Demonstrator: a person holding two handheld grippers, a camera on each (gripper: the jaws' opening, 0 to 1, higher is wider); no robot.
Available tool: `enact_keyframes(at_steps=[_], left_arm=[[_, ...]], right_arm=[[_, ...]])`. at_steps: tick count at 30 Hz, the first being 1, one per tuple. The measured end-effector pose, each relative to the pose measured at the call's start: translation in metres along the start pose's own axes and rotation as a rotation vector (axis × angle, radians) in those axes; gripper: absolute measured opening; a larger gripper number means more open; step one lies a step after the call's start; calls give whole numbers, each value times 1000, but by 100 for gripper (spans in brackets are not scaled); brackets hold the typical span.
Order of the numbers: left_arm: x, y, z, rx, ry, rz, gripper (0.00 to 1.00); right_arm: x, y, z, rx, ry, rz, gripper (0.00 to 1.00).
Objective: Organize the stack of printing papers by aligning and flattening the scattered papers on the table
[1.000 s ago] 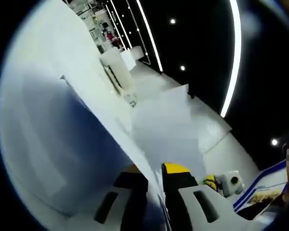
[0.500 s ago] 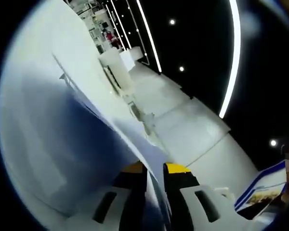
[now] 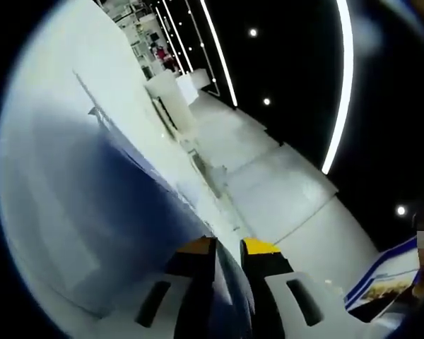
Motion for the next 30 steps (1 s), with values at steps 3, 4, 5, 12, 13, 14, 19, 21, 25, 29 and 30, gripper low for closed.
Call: enact_keyframes(at_steps=[3,4,5,12,13,14,19,21,25,29,30], left_arm=[[0,1,-1,-23,-8,-1,16],[0,1,0,-23,-9,-1,16],[0,1,0,-23,-8,-1,16],[1,4,1,-46,-12,-8,7],[1,4,1,-51,-12,-9,7],[1,3,1,-55,-11,-8,7],[1,4,1,-58,-13,-13,7],[1,4,1,-57,-9,-12,7],[1,3,0,-49,-10,-10,7],[1,3,1,-81,-8,-8,7],[1,3,1,-82,-8,-8,7]], right_arm=[[-2,-3,-6,6,-15,7,0],[-2,-3,-5,8,-14,9,0],[-1,-3,-3,0,-13,13,0],[4,-3,4,-100,-33,89,0],[7,-5,8,-162,-31,125,6],[11,-6,13,-255,-27,154,17],[44,6,61,-508,75,245,25],[59,23,83,-545,158,228,27],[87,74,130,-675,314,200,31],[104,115,158,-776,403,202,30],[108,124,166,-803,429,205,30]])
Point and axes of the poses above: the point that each gripper's makers call its tool centre point, and the gripper's own axes: x roughly backward along the fingers, z roughly to its right, y roughly out of its underside, the point moved 4 cm from there along x, roughly backward along the fingers, and after that the axes turned 4 degrees about -y, right-handed, at the moved point
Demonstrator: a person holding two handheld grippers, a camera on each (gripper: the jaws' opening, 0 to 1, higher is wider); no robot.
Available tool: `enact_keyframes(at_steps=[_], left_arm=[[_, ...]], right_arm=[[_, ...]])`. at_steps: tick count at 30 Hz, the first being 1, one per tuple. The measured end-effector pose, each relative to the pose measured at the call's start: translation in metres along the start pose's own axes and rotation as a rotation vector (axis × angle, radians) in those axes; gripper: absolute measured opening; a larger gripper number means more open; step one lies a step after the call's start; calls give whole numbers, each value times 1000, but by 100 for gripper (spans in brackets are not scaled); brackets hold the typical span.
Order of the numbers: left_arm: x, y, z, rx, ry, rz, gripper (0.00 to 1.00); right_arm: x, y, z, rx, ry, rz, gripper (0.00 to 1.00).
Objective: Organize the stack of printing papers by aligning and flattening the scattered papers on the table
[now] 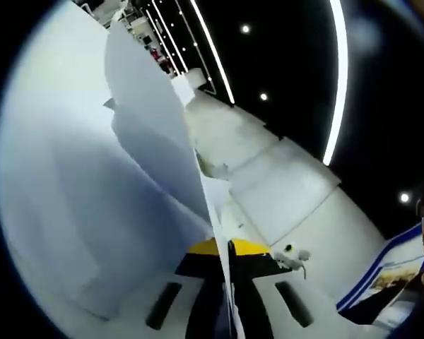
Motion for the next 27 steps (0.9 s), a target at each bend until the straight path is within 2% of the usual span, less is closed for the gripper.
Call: enact_keyframes(at_steps=[4,6,9,11,14,15,17,19,22,24,27], left_arm=[[0,-1,-1,3,2,0,7],[0,-1,-1,0,2,-2,7],[0,0,0,1,4,-2,7],[1,-1,-1,3,1,-1,7],[0,-1,-2,1,0,-2,7],[0,-2,-2,2,1,-2,7],[0,-2,-3,3,1,-3,7],[0,-2,-1,-3,7,-1,7],[0,-2,2,-16,22,4,7],[0,-3,2,-6,29,4,9],[0,-3,1,7,23,12,15]], right_arm=[[-13,5,21,-60,39,-16,28],[-27,7,20,-149,22,-10,24],[-47,13,15,-184,-11,-20,22],[-53,16,10,-213,-26,-24,16],[-54,15,8,-216,-39,-13,2],[-53,12,8,-203,-49,-2,0],[-52,5,6,-249,-77,33,0],[-51,4,6,-288,-95,35,0],[-47,-1,8,-254,-114,13,0],[-42,-14,-2,-256,-192,34,0],[-37,-25,-4,-274,-233,28,0]])
Point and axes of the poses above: the point that each gripper's makers call its tool centre point, and the gripper's own axes: x roughly backward along the fingers, z roughly to its right, y roughly out of its underside, the point moved 4 cm from there along x, roughly backward along the fingers, and after that the axes turned 4 degrees about -y, right-handed, at the moved point
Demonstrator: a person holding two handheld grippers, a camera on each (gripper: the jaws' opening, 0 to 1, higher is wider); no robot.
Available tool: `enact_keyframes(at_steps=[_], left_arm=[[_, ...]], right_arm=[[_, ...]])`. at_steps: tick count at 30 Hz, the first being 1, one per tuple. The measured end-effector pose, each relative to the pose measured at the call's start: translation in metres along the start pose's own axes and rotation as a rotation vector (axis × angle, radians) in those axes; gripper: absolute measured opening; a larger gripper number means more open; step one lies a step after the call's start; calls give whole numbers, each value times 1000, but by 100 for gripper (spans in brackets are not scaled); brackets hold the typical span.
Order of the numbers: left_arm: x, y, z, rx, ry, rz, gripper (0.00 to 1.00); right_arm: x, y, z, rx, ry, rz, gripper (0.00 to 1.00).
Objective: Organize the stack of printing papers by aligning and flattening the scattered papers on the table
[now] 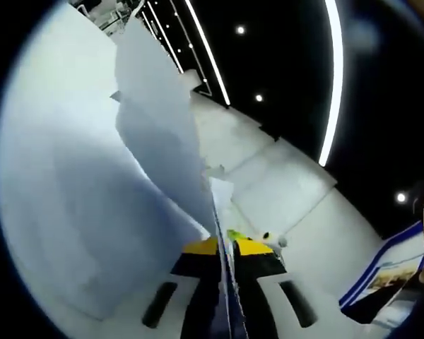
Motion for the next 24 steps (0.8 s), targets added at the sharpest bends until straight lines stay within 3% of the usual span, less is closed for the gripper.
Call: enact_keyframes(at_steps=[5,9,10,12,14,16,20,24], left_arm=[[-1,0,1,-9,-1,6,18],[-1,0,2,-7,7,8,18],[-1,0,2,-6,8,6,19],[0,1,3,-5,13,6,19],[0,0,3,-4,16,10,20],[0,-1,3,2,17,14,21],[0,-2,3,4,21,16,21],[0,-1,3,6,25,12,21]], right_arm=[[6,1,-23,63,-72,-94,0],[12,-7,-37,87,-109,-125,0],[14,-9,-45,100,-153,-145,0],[18,-14,-54,111,-163,-151,0],[25,-17,-68,91,-238,-194,0],[33,-26,-68,78,-285,-234,0],[42,-32,-62,106,-283,-270,0],[45,-39,-45,151,-334,-342,0]])
Point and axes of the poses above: the point that each gripper's makers call its tool centre point, and the gripper's own axes: x roughly backward along the fingers, z roughly to its right, y roughly out of its underside, the point moved 4 cm from there along x, roughly backward along the fingers, and after that the axes turned 4 degrees about -y, right-handed, at the moved point
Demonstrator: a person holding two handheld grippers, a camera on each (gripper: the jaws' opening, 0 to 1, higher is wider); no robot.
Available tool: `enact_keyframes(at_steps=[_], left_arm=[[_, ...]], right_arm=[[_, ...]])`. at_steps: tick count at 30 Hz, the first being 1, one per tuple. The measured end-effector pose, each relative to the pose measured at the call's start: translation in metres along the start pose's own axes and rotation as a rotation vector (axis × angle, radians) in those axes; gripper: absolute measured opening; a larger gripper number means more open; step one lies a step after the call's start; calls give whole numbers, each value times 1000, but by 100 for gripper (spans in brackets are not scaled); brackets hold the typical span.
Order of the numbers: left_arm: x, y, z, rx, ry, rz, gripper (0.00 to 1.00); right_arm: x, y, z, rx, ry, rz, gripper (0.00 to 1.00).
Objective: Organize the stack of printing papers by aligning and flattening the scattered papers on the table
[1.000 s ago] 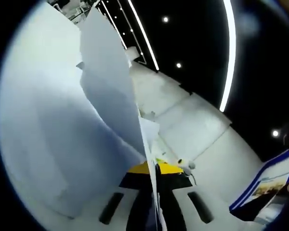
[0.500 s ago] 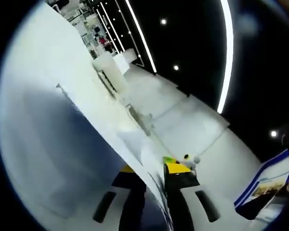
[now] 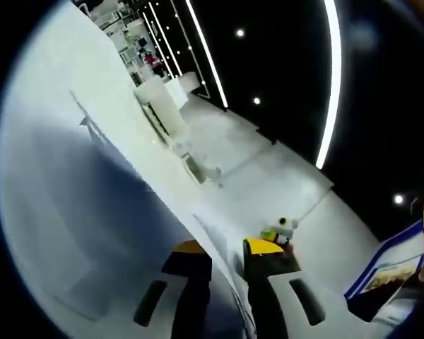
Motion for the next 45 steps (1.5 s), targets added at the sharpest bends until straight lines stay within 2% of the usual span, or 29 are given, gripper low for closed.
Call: enact_keyframes(at_steps=[3,4,7,8,10,11,15,16,17,22,25,26,28,34,45], left_arm=[[0,0,1,1,5,0,22],[0,0,1,3,5,1,22],[2,-2,1,17,16,9,22],[2,-2,1,19,20,14,22],[2,-2,2,22,25,16,23],[2,-2,3,25,27,16,23],[1,-2,3,19,27,11,23],[1,-1,4,16,28,10,23],[1,0,3,12,24,5,23],[1,-1,3,7,23,4,23],[2,-1,3,11,24,10,23],[2,-2,3,11,24,12,23],[2,-2,2,12,25,12,23],[2,-1,2,3,22,10,23],[2,-2,0,2,16,7,23]], right_arm=[[1,0,7,17,-26,-50,0],[1,-1,8,18,-26,-48,0],[11,-13,3,46,-72,-7,0],[15,-19,5,61,-66,27,0],[28,-31,6,12,-100,82,0],[31,-34,4,21,-117,100,0],[29,-36,3,8,-145,117,0],[22,-37,3,9,-147,122,0],[12,-38,5,-64,-160,131,0],[-40,-48,27,-70,-116,109,0],[-70,-48,28,-77,-95,75,0],[-85,-46,22,-90,-100,53,0],[-100,-48,22,-102,-85,40,0],[-121,-71,32,-169,-40,67,0],[-168,-72,9,-217,-60,75,0]])
Point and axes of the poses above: the point that each gripper's makers call its tool centre point, and the gripper's own axes: x roughly backward along the fingers, z roughly to its right, y roughly out of its underside, the point moved 4 cm from there along x, roughly backward along the fingers, and after that the axes turned 4 degrees about -y, right-handed, at the moved point
